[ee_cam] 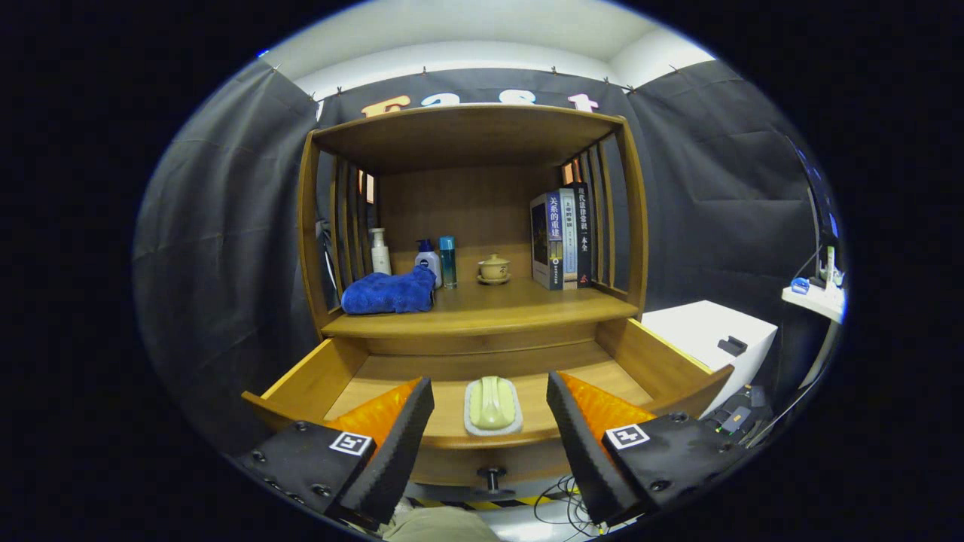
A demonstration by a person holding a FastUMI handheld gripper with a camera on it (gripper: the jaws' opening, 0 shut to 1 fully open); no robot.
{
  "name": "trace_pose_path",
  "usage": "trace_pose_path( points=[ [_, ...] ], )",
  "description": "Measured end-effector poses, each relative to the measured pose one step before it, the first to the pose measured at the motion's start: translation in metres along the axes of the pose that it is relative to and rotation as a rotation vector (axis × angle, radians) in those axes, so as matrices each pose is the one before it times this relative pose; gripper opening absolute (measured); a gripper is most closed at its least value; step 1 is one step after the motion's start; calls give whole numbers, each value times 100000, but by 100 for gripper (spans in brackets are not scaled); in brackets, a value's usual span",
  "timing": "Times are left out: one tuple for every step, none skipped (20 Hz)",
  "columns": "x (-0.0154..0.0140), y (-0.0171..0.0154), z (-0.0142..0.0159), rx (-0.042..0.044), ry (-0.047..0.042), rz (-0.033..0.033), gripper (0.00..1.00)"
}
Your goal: Pull open the drawer, take out the items inside it, and place them on the countertop above the cabinet.
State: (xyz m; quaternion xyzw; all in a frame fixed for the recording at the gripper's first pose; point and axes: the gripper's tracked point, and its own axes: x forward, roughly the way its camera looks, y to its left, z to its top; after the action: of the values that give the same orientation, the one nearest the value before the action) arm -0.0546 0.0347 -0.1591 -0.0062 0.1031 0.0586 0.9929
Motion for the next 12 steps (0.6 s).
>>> trace_pose_path(
  points=[
    [639, 243, 447, 40, 686, 897, 94],
    [724, 295, 501, 386, 586, 839, 94],
    [653, 382, 532, 593, 797, 1233, 95],
    [777, 301, 489, 804, 1129, 811, 95],
    [581, 165, 363, 1346, 1664, 1056, 96],
    [974, 205, 383, 1102, 910, 830, 97],
    [598, -173, 537, 230, 1592, -323, 97],
    [1023, -375, 253, -585, 1534, -930, 97],
    [720, -315, 580, -999, 1812, -923, 97],
    [1078, -238, 401, -1654, 1313, -378, 97],
    [898, -105, 256, -1488, 2667, -149, 97],
    [767, -6, 6, -1145, 3029, 437, 97]
  ],
)
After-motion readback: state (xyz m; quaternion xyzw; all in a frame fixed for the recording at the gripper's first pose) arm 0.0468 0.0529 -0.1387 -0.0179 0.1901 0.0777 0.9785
